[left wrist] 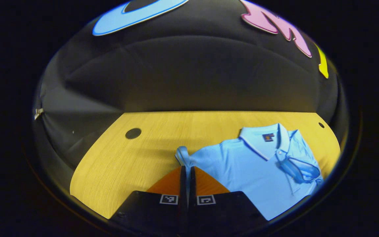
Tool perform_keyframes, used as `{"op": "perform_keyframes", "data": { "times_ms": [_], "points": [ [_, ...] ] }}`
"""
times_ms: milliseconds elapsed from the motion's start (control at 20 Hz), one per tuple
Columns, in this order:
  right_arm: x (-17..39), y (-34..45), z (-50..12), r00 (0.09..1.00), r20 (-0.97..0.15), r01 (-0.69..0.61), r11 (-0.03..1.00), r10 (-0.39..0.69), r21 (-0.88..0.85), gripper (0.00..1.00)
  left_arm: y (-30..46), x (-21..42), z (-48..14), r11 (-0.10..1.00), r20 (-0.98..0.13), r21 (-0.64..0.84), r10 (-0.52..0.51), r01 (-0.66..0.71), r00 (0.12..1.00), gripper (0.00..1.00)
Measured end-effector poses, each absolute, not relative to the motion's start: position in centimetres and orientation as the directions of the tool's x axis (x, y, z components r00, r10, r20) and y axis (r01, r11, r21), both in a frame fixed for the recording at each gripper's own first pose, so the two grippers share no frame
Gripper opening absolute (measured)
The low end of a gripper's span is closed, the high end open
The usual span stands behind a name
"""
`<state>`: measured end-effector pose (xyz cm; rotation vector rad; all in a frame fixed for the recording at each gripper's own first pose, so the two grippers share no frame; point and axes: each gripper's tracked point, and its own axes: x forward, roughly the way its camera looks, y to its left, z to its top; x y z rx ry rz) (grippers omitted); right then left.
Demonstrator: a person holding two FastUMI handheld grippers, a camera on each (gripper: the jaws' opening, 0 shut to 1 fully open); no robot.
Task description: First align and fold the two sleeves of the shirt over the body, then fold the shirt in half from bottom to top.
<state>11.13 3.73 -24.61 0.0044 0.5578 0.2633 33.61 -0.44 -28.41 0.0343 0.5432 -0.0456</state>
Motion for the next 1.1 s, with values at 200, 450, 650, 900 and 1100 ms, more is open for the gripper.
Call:
{"op": "perform_keyframes", "data": {
  "times_ms": [200, 450, 650, 900, 1100],
  "points": [
    [10.5, 3.1, -24.6, 0.818, -0.522, -0.235, 0.969, 0.242, 0.081, 0.99, -7.1, 32.7, -25.6, 0.989, -0.504, -0.036, -0.142, 0.144, 0.852, 0.06],
    [8.9, 1.9, -25.1, 0.818, -0.529, -0.210, 0.974, 0.223, 0.086, 0.99, -16.4, 29.4, -24.2, 0.944, -0.493, -0.181, -0.329, 0.275, 0.805, 0.07],
    [6.8, 1.4, -25.4, 0.817, -0.540, -0.179, 0.979, 0.202, 0.095, 0.99, -20.2, 26.2, -24.0, 0.898, -0.482, -0.288, -0.437, 0.333, 0.760, 0.33],
    [1.9, 2.7, -24.8, 0.804, -0.560, -0.178, 0.979, 0.202, 0.097, 0.99, -16.2, 17.9, -23.6, 0.910, -0.497, -0.212, -0.414, 0.356, 0.763, 0.91],
    [-3.5, 4.6, -25.2, 0.767, -0.603, -0.181, 0.976, 0.218, 0.123, 0.98, -11.1, 8.9, -22.8, 0.931, -0.505, -0.084, -0.348, 0.356, 0.790, 0.97]
  ]
}}
